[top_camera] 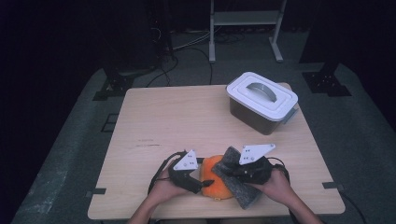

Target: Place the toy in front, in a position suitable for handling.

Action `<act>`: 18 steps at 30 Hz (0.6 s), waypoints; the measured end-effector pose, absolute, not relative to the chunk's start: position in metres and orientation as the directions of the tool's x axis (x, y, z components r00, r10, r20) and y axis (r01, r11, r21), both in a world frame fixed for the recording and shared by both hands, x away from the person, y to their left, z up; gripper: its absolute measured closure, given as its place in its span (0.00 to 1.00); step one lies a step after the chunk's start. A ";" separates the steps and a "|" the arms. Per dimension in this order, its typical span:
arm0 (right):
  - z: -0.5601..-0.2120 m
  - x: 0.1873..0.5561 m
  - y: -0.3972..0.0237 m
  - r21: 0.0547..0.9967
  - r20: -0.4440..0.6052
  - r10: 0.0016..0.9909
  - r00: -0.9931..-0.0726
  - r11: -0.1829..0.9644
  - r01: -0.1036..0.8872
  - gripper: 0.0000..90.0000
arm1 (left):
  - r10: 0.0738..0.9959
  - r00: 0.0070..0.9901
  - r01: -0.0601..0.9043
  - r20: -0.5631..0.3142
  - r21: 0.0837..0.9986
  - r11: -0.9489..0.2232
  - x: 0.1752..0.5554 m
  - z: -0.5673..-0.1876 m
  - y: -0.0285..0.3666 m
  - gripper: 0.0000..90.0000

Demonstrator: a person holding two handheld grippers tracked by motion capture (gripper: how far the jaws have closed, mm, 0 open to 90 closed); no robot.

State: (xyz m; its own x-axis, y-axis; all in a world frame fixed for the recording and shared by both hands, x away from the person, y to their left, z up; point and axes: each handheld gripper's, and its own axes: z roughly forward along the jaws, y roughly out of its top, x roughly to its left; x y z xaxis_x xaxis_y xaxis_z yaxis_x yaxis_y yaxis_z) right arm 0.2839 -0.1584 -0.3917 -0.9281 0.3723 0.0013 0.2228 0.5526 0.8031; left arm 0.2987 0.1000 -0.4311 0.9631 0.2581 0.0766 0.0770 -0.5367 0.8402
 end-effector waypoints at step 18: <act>-0.387 0.316 -0.148 0.804 -0.008 0.413 -0.911 0.544 0.240 0.86 | 0.249 0.966 0.080 0.061 0.851 -0.518 0.301 -0.432 0.105 0.24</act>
